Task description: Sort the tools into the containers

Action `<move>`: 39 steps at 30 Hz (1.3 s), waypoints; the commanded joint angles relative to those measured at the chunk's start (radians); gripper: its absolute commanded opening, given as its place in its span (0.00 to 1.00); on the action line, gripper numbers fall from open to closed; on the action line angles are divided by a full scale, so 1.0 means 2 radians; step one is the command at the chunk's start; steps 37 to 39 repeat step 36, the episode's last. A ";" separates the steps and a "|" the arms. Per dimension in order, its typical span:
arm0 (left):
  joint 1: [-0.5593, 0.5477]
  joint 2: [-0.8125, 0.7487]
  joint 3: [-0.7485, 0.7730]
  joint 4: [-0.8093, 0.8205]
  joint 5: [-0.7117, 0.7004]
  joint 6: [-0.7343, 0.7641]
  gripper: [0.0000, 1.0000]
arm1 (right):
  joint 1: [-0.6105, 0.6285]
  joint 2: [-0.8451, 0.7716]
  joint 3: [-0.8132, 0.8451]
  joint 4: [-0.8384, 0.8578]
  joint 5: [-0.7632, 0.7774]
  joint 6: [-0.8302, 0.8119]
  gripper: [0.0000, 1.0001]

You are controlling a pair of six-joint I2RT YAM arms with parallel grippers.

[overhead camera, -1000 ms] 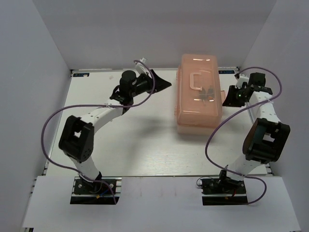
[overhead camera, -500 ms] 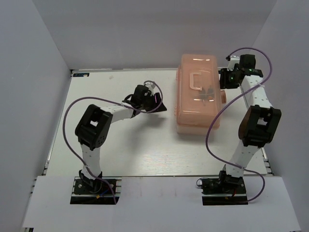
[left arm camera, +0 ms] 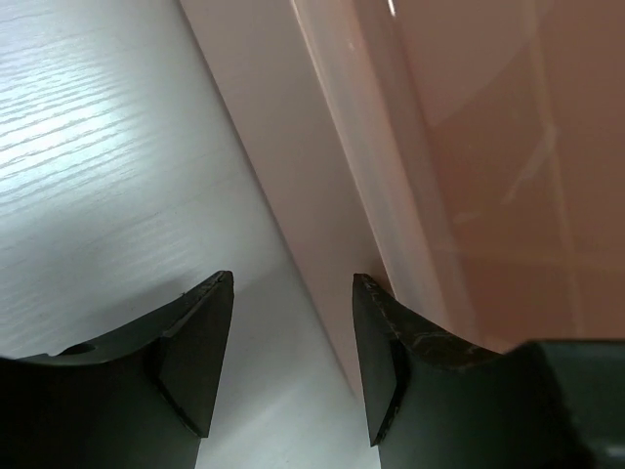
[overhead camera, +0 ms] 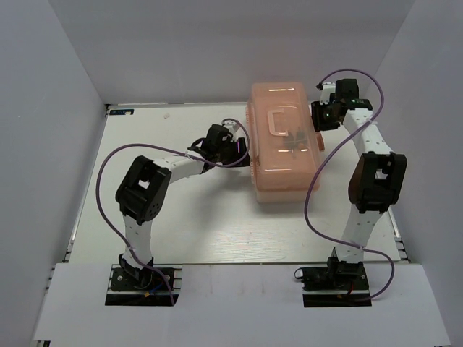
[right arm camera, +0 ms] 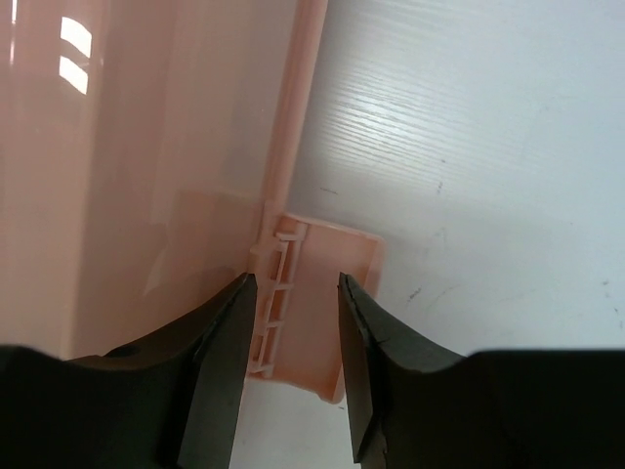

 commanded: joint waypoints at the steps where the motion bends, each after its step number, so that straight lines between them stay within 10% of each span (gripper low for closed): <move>1: -0.002 -0.029 0.005 -0.007 -0.006 0.008 0.62 | 0.028 -0.023 -0.024 -0.023 -0.005 0.005 0.46; 10: 0.009 -0.036 0.014 -0.048 -0.033 0.013 0.62 | 0.028 -0.055 -0.064 0.005 0.074 0.019 0.46; 16: 0.018 -0.108 -0.007 -0.143 -0.184 0.019 0.75 | 0.024 -0.110 -0.093 0.024 0.169 0.029 0.48; 26: 0.018 -0.376 -0.100 -0.224 -0.216 0.132 1.00 | 0.025 -0.340 -0.291 0.067 0.197 0.029 0.90; 39: 0.018 -0.648 -0.296 -0.193 -0.231 0.193 1.00 | 0.024 -0.584 -0.513 0.068 0.038 -0.014 0.90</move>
